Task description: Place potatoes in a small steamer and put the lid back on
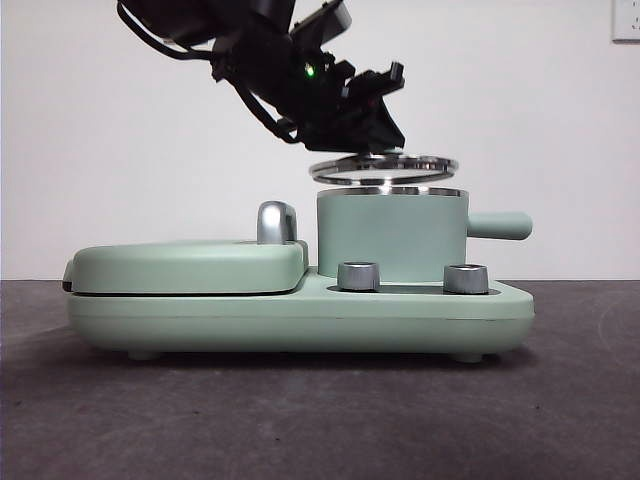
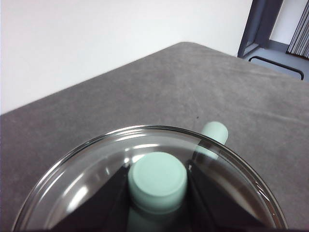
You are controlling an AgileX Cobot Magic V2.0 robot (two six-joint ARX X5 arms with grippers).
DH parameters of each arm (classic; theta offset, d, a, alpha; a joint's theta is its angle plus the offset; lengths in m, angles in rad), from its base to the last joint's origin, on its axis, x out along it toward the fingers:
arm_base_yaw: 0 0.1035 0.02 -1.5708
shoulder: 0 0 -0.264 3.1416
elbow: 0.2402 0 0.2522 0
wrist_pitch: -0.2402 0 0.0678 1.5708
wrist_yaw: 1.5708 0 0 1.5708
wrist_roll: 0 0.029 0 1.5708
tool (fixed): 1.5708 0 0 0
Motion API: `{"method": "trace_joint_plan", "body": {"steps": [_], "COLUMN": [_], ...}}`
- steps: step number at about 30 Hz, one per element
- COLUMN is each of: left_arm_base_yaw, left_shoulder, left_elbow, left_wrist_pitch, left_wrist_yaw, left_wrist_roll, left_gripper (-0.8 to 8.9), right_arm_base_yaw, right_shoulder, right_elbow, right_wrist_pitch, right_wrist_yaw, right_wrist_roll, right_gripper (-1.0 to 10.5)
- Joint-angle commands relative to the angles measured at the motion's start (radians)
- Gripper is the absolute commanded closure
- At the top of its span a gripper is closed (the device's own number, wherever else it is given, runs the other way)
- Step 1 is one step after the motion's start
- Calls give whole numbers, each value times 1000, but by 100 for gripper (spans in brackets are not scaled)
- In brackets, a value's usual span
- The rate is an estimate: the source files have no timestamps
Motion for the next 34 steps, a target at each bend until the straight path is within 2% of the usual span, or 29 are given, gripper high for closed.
{"method": "trace_joint_plan", "body": {"steps": [1,20,34], "left_arm_base_yaw": [-13,-27,-34], "left_shoulder": [30,37,37], "left_elbow": [35,35,35], "left_wrist_pitch": [42,42,-15], "left_wrist_yaw": [5,5,3], "left_wrist_roll": [10,8,31], "left_gripper": [799,799,799], "right_arm_base_yaw": [6,6,6], "right_shoulder": [4,4,4], "right_elbow": [5,5,5], "right_wrist_pitch": [10,13,18], "right_wrist_yaw": [-3,-2,-3], "right_wrist_roll": [10,10,10], "right_gripper": [680,680,680]}}
